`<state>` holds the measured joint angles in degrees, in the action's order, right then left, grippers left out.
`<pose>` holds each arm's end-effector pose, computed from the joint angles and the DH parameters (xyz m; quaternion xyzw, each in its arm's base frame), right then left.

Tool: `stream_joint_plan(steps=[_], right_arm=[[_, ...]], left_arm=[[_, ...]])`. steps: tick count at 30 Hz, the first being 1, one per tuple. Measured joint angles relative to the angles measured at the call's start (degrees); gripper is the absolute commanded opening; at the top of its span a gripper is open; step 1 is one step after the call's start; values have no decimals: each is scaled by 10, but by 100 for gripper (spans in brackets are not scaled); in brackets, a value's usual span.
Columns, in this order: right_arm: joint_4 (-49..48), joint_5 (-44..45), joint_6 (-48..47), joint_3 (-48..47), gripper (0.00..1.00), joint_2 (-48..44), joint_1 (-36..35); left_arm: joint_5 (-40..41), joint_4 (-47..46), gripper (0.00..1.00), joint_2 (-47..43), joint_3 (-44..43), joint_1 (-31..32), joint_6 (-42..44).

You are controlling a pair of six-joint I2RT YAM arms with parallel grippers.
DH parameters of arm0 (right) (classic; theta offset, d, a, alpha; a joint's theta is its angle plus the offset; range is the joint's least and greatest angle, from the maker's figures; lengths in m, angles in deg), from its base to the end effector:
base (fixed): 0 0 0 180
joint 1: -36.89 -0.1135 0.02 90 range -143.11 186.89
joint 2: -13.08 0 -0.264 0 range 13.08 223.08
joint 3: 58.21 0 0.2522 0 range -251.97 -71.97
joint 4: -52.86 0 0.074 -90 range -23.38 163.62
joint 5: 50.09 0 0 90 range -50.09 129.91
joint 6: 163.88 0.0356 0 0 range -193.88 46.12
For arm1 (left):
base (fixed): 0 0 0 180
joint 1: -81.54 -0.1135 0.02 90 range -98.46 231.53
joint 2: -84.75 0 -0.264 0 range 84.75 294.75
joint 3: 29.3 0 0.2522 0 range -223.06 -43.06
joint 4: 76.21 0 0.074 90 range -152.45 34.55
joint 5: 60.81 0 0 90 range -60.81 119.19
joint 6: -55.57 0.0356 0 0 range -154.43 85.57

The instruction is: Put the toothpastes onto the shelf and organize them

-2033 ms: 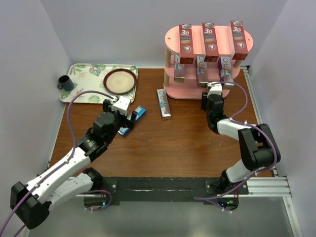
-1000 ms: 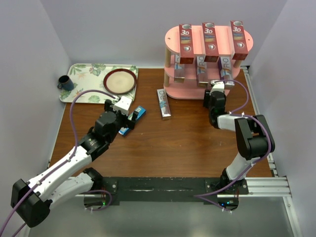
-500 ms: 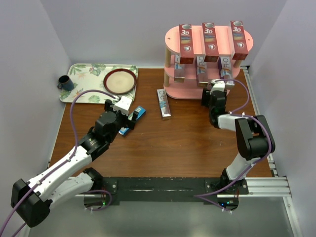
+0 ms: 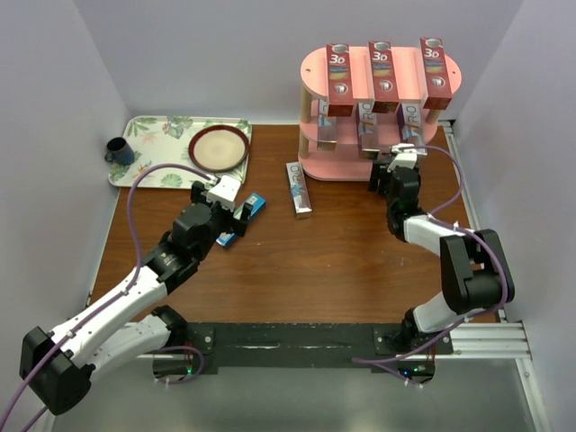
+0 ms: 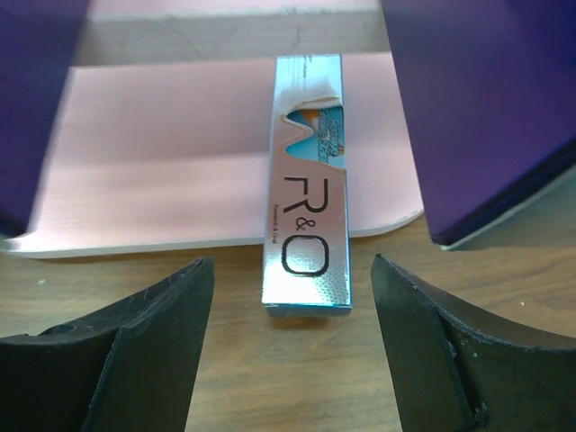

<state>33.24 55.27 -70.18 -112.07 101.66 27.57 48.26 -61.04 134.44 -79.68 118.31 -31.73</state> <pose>0.3226 0.0434 0.2056 0.0426 0.7898 -0.0371 0.6108 0.1717 -0.1138 0.2909 0.1678 0.7681 -0.0517 0.6158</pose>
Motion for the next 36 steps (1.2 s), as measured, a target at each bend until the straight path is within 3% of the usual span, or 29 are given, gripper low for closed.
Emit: stream_joint_plan(steps=[7,22,29,36], right_arm=[[54,-25,17,11,78,-58,0],[301,-126,84,40,86,-275,-11],[330,-130,108,62,92,-286,-135],[259,-74,134,117,98,-239,-249]], left_arm=[[-6,0,98,-8,0,0,0],[-24,1,98,20,0,0,-1],[-24,0,98,21,0,0,-1],[-21,0,98,21,0,0,-1]])
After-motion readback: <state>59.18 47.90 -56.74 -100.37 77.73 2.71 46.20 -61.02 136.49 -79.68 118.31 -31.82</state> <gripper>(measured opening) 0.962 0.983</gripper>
